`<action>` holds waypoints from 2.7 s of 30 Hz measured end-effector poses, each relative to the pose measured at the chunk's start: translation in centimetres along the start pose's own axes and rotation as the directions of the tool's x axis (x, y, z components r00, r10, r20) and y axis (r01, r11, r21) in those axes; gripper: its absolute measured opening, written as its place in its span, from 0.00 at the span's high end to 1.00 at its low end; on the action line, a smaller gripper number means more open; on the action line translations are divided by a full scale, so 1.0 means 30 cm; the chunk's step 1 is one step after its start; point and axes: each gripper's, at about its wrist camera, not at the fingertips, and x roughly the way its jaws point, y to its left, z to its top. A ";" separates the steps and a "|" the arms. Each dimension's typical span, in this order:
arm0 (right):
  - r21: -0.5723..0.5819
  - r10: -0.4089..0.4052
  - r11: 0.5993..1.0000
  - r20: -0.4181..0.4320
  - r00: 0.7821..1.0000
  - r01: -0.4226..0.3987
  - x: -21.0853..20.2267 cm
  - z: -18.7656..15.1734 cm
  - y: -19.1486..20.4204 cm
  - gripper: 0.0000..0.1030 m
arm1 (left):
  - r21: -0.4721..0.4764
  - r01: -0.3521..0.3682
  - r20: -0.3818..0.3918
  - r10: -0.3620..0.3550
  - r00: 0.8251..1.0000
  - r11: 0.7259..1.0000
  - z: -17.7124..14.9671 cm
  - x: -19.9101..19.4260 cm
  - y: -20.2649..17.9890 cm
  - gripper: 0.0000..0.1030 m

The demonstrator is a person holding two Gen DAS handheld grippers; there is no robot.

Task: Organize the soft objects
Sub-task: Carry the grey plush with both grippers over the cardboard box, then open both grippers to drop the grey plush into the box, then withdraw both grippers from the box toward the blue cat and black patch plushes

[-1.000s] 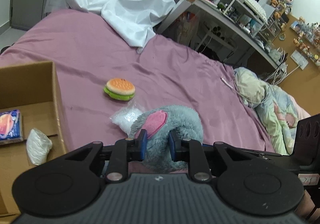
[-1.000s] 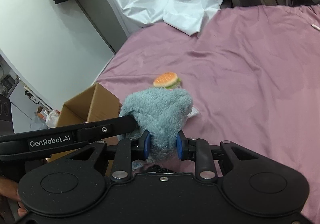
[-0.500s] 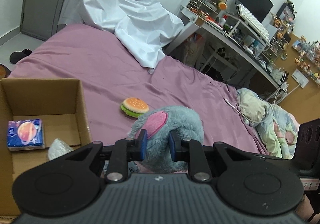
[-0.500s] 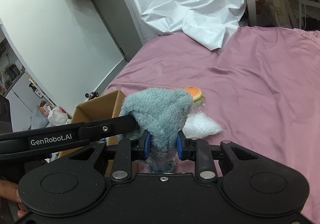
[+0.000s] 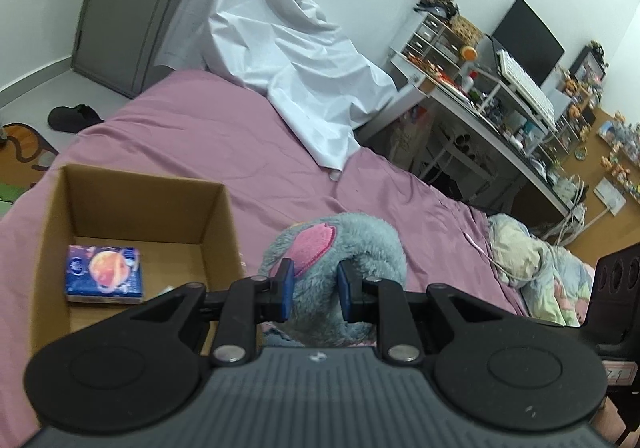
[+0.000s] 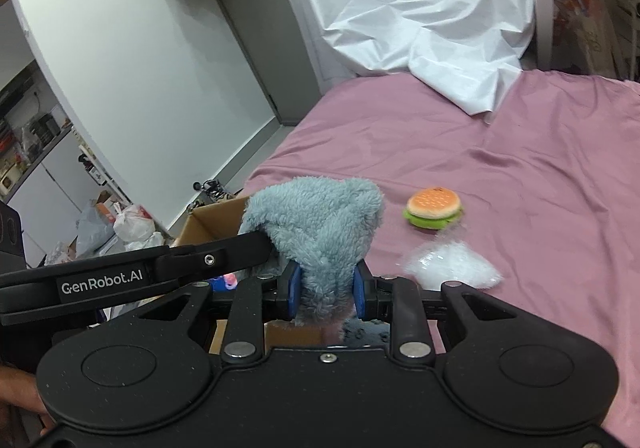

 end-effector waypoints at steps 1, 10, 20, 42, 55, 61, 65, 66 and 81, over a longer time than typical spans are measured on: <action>-0.006 0.003 1.000 0.000 1.000 -0.003 0.005 0.004 0.010 0.75 | -0.003 -0.004 0.007 0.004 1.000 1.000 0.003 -0.008 0.008 0.79; -0.061 0.049 0.997 -0.027 0.998 -0.050 0.061 0.022 0.125 0.75 | -0.052 -0.040 0.059 0.043 0.997 0.998 0.018 -0.094 0.107 0.79; -0.091 0.099 0.990 -0.090 0.991 -0.107 0.152 -0.009 0.237 0.72 | -0.122 -0.115 0.063 0.123 0.990 0.986 -0.014 -0.173 0.238 0.79; -0.168 0.088 0.977 -0.248 0.965 -0.132 0.276 -0.038 0.337 0.68 | -0.286 -0.167 0.054 0.190 0.980 0.944 -0.090 -0.203 0.406 0.78; -0.094 0.105 0.988 -0.204 0.973 -0.127 0.132 0.024 0.270 0.28 | -0.273 -0.163 0.124 0.203 0.971 0.948 -0.111 -0.277 0.369 0.37; -0.109 0.045 0.992 -0.158 0.986 -0.063 0.046 0.025 0.212 0.20 | -0.176 -0.158 0.159 0.186 0.970 0.972 -0.105 -0.285 0.297 0.24; -0.086 0.007 0.996 -0.129 0.992 -0.018 -0.001 0.009 0.166 0.18 | -0.108 -0.146 0.189 0.164 0.968 0.983 -0.103 -0.290 0.246 0.20; -0.086 -0.010 0.996 -0.124 0.992 -0.001 -0.012 0.005 0.155 0.17 | -0.092 -0.139 0.193 0.155 0.969 0.986 -0.104 -0.289 0.233 0.19; -0.019 -0.130 0.991 -0.110 0.985 0.129 -0.124 -0.095 0.007 0.10 | 0.132 -0.080 0.116 0.065 0.991 0.988 -0.098 -0.232 0.067 0.19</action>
